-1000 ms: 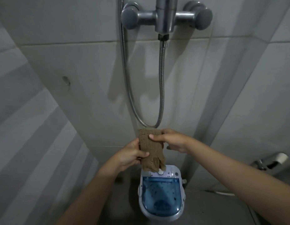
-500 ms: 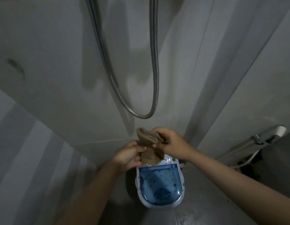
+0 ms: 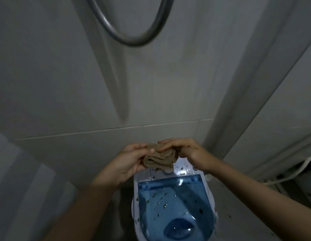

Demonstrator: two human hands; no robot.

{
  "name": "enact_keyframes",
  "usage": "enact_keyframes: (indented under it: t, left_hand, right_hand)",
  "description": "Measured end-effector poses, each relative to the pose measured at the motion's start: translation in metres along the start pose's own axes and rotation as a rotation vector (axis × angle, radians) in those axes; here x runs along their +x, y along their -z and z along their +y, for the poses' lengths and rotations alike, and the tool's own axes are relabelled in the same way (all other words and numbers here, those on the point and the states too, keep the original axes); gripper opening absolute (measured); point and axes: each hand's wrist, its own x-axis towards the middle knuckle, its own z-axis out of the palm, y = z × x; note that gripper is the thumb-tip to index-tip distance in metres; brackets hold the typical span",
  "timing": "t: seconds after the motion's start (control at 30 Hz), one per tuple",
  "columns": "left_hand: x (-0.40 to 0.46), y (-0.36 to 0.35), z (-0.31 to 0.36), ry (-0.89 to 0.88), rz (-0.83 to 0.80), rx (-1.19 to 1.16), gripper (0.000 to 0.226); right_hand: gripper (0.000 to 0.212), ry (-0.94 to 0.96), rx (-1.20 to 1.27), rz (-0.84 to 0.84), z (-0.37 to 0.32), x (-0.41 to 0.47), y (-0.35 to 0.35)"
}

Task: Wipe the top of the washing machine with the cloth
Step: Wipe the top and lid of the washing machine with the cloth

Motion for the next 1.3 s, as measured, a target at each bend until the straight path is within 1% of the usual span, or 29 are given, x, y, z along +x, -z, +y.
enact_keyframes:
  t: [0.03, 0.07, 0.13, 0.17, 0.2, 0.27, 0.3, 0.33, 0.43, 0.5, 0.6, 0.7, 0.77, 0.83, 0.87, 0.9, 0.97, 1.0, 1.03, 1.1, 1.13, 1.2, 1.3]
  left_hand:
    - [0.012, 0.004, -0.008, -0.007, 0.04, 0.028, 0.023]
    - [0.021, 0.007, -0.017, -0.018, 0.07, 0.057, 0.024]
    - [0.036, 0.011, -0.033, -0.053, 0.09, 0.086, 0.019]
    - [0.042, 0.012, -0.037, -0.064, 0.086, 0.075, 0.016]
    - [0.046, 0.012, -0.042, -0.074, 0.083, 0.061, 0.015]
    - [0.049, 0.012, -0.049, -0.087, 0.07, 0.03, 0.019]
    - [0.047, 0.01, -0.049, -0.089, 0.059, 0.015, 0.021]
    - [0.044, 0.009, -0.052, -0.095, 0.054, 0.014, 0.023]
    - [0.022, 0.001, -0.056, -0.134, 0.051, 0.032, 0.025]
    - [0.011, -0.002, -0.056, -0.13, 0.045, 0.068, 0.025]
    - [-0.013, -0.003, -0.06, -0.099, 0.072, 0.2, 0.026]
    - [-0.03, 0.0, -0.071, -0.11, 0.179, 0.412, 0.033]
    - [-0.037, 0.007, -0.084, -0.184, 0.278, 0.498, 0.038]
    - [-0.043, 0.02, -0.101, -0.31, 0.355, 0.667, 0.039]
    - [-0.047, 0.029, -0.113, -0.366, 0.364, 0.756, 0.041]
    - [-0.05, 0.037, -0.124, -0.39, 0.35, 0.81, 0.05]
    - [-0.056, 0.057, -0.147, -0.329, 0.293, 0.904, 0.092]
    - [-0.058, 0.067, -0.158, -0.277, 0.25, 0.988, 0.113]
    - [-0.058, 0.076, -0.17, -0.234, 0.201, 1.089, 0.128]
    - [-0.056, 0.093, -0.192, -0.172, 0.119, 1.28, 0.148]
    - [-0.053, 0.1, -0.203, -0.157, 0.08, 1.357, 0.155]
    - [-0.043, 0.111, -0.221, -0.146, 0.022, 1.449, 0.159]
    - [-0.03, 0.116, -0.239, -0.187, -0.043, 1.413, 0.154]
  right_hand:
    - [0.037, 0.042, -0.08, 0.01, 0.015, 0.004, -0.002]
    - [0.039, 0.101, -0.23, 0.022, 0.029, 0.006, -0.005]
    - [0.067, 0.215, -0.591, 0.034, 0.05, 0.009, -0.015]
    - [0.077, 0.237, -0.721, 0.033, 0.057, 0.011, -0.02]
    - [0.084, 0.249, -0.818, 0.055, 0.064, 0.012, -0.027]
    - [0.091, 0.271, -0.947, 0.154, 0.079, 0.014, -0.039]
    - [0.09, 0.283, -0.961, 0.212, 0.083, 0.013, -0.044]
    - [0.083, 0.303, -0.956, 0.266, 0.085, 0.012, -0.049]
    - [0.046, 0.425, -0.875, 0.401, 0.086, -0.002, -0.063]
    - [0.032, 0.439, -0.835, 0.434, 0.083, -0.008, -0.066]
    - [0.026, 0.424, -0.858, 0.394, 0.076, -0.021, -0.071]
    - [0.02, 0.39, -0.788, 0.4, 0.073, -0.028, -0.074]
    - [0.015, 0.347, -0.746, 0.411, 0.075, -0.027, -0.077]
    - [0.014, 0.282, -0.762, 0.401, 0.079, -0.022, -0.077]
    - [0.016, 0.252, -0.784, 0.393, 0.081, -0.017, -0.079]
    - [0.017, 0.233, -0.817, 0.394, 0.084, -0.011, -0.079]
    - [0.018, 0.211, -0.892, 0.412, 0.088, 0.005, -0.081]
    - [0.018, 0.2, -0.923, 0.425, 0.09, 0.013, -0.083]
    - [0.018, 0.191, -0.947, 0.44, 0.092, 0.021, -0.085]
    - [0.02, 0.164, -0.985, 0.45, 0.097, 0.038, -0.091]
    - [0.021, 0.14, -1.014, 0.442, 0.101, 0.045, -0.094]
    - [0.02, 0.074, -1.09, 0.408, 0.109, 0.057, -0.103]
    - [0.022, -0.017, -1.209, 0.334, 0.12, 0.069, -0.12]
